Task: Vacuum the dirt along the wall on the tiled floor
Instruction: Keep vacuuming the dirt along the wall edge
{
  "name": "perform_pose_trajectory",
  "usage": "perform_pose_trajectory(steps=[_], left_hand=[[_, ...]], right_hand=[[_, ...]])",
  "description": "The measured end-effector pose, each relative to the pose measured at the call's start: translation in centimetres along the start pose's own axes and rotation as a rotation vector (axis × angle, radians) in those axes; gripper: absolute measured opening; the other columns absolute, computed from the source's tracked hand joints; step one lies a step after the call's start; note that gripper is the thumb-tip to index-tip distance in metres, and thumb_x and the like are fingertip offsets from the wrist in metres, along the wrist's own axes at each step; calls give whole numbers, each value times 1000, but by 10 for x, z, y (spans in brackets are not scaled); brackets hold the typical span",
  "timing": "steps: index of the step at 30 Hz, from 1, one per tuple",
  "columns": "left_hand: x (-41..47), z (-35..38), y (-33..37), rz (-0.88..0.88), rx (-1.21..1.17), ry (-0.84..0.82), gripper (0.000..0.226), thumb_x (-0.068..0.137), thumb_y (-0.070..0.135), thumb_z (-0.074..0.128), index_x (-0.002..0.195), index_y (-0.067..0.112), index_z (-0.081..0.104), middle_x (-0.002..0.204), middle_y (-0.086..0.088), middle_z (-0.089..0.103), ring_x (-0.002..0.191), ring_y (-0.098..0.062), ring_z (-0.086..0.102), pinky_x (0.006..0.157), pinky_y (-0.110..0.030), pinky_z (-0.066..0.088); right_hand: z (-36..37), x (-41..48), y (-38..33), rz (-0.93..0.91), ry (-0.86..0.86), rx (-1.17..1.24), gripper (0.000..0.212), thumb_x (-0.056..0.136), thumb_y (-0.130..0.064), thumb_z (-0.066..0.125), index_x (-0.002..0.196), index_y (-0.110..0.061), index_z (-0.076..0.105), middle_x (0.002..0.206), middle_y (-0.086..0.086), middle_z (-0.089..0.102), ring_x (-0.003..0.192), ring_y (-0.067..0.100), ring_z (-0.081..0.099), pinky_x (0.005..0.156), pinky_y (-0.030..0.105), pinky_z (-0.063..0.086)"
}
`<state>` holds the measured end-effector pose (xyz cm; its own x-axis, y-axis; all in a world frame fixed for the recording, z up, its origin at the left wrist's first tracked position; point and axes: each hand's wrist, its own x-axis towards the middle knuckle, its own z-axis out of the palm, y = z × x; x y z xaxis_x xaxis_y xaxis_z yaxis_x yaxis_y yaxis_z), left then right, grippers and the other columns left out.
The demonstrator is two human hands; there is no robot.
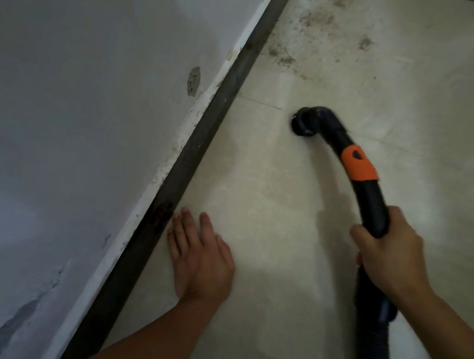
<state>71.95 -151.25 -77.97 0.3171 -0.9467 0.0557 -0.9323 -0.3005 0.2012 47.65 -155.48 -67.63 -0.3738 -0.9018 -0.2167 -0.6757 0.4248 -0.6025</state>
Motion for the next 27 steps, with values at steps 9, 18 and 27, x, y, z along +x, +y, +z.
perform_pose_trajectory(steps=[9, 18, 27], left_hand=[[0, 3, -2, 13, -21, 80, 53, 89, 25, 35, 131, -2, 53, 142, -32, 41, 133, -46, 36, 112, -51, 25], [-1, 6, 0, 1, -32, 92, 56, 88, 27, 32, 132, -2, 52, 143, -32, 40, 134, -46, 35, 113, -49, 22], [-2, 9, -1, 16, -8, 115, 51, 90, 23, 38, 131, -2, 53, 142, -32, 41, 133, -45, 37, 113, -50, 24]], right_hand=[[11, -66, 17, -102, -123, -22, 24, 87, -27, 66, 102, -24, 46, 69, 1, 58, 58, 21, 58, 49, 31, 42], [-32, -42, 63, 131, 127, 132, 20, 85, -16, 69, 97, -15, 53, 68, 14, 63, 59, 30, 64, 53, 31, 44], [4, -28, 29, 14, 2, 86, 24, 84, -23, 67, 102, -20, 52, 74, 11, 64, 60, 28, 64, 59, 38, 55]])
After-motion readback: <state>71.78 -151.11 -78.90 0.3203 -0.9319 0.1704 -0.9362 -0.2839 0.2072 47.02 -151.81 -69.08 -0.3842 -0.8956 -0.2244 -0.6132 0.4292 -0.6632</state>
